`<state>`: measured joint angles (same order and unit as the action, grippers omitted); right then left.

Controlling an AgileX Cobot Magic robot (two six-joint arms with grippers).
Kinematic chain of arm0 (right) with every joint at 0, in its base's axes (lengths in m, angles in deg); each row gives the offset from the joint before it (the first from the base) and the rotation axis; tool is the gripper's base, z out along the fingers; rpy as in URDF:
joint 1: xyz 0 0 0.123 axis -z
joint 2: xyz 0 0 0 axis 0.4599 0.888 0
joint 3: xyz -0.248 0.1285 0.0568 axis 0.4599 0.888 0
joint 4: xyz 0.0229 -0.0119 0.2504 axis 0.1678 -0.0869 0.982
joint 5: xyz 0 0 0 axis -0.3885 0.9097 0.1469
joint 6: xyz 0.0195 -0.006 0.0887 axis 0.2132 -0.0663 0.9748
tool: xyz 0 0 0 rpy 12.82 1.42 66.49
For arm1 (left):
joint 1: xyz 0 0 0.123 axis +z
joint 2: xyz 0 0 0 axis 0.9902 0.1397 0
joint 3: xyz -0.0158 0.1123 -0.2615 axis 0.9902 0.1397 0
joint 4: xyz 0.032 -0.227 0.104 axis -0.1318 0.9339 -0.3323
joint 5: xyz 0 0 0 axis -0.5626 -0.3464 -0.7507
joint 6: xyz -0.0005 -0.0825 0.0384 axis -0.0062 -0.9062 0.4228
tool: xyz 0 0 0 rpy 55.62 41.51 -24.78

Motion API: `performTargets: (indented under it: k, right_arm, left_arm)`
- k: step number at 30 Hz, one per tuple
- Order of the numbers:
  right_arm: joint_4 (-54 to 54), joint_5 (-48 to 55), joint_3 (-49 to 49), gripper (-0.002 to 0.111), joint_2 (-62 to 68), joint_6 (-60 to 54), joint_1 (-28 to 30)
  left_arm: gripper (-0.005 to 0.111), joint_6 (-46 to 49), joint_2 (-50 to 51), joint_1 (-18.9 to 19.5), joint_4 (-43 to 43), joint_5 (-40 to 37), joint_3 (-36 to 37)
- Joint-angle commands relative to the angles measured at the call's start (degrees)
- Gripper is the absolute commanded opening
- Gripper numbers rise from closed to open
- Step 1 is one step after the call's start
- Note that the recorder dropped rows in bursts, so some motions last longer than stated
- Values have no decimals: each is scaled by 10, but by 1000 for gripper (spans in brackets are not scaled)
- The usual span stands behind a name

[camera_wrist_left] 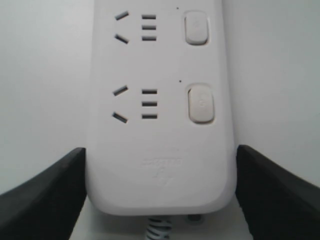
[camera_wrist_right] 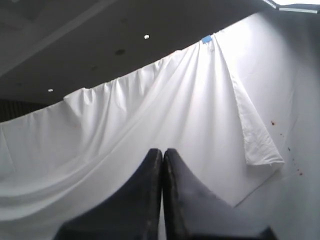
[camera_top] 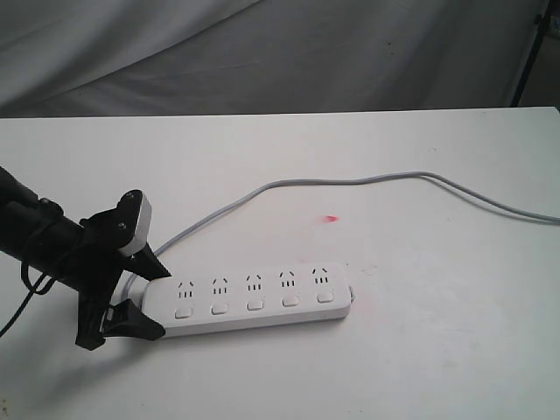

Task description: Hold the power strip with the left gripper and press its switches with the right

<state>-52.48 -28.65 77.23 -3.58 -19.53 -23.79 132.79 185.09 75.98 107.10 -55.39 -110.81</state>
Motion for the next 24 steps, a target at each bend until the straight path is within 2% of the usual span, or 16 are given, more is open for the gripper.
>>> performTargets:
  k: [1, 10, 17, 20, 24]
  right_arm:
    - [-20, 69, -50, 0, 33, 12, 4]
    - [-58, 116, -212, 0, 258, 13, 4]
    - [-108, 264, -381, 0, 442, 15, 2]
    - [-112, 322, -441, 0, 514, -15, -14]
    - [-112, 382, -512, 0, 609, -72, -67]
  left_arm:
    - [0, 1, 0, -1, 1, 24, -1]
    - [0, 1, 0, -1, 1, 24, -1]
    - [0, 1, 0, -1, 1, 24, -1]
    - [0, 1, 0, -1, 1, 24, -1]
    - [0, 1, 0, -1, 1, 24, -1]
